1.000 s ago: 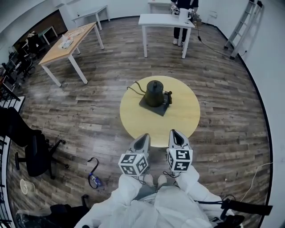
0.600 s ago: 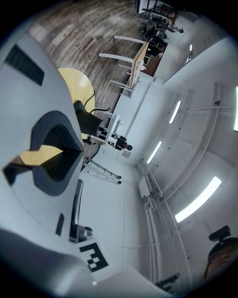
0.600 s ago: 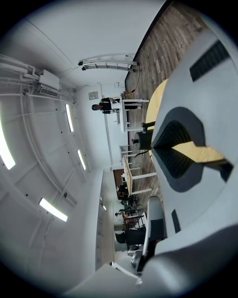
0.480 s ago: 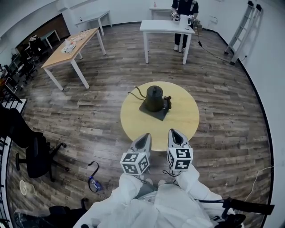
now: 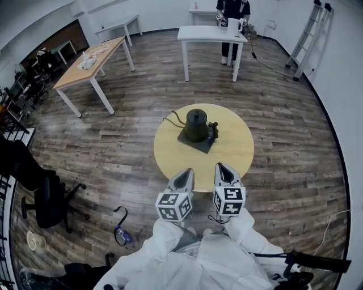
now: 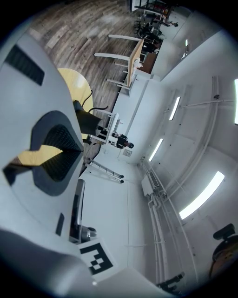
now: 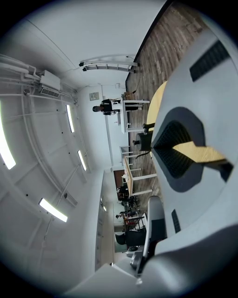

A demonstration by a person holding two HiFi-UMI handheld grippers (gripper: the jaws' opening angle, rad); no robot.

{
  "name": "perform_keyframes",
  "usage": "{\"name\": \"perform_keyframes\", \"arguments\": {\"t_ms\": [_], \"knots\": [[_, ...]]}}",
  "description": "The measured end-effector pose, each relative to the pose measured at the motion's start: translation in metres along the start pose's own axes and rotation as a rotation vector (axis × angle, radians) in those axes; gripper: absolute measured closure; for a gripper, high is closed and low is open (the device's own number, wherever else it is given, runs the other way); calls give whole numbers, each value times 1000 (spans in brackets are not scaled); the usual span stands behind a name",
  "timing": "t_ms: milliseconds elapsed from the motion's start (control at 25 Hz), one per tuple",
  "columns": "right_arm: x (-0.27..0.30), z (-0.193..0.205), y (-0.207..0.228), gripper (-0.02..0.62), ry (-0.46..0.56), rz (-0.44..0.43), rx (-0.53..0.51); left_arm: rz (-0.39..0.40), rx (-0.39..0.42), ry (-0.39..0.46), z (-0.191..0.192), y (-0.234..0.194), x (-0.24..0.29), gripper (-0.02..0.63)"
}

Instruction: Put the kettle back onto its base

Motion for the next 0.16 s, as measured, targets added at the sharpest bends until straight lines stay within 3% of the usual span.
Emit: {"name": "perform_keyframes", "arguments": {"t_ms": [160], "knots": [[-3, 4, 6, 583, -8, 14, 5, 9, 2, -3, 2, 6, 1, 606]]}}
Point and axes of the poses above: the fingertips, and each gripper's own axes: x forward along the fingers, y to its right, z out of its underside, the point moved 2 cm from there along -x, backward along the fingers, and after that the axes turned 4 degrees about x, right-handed, at the moved point
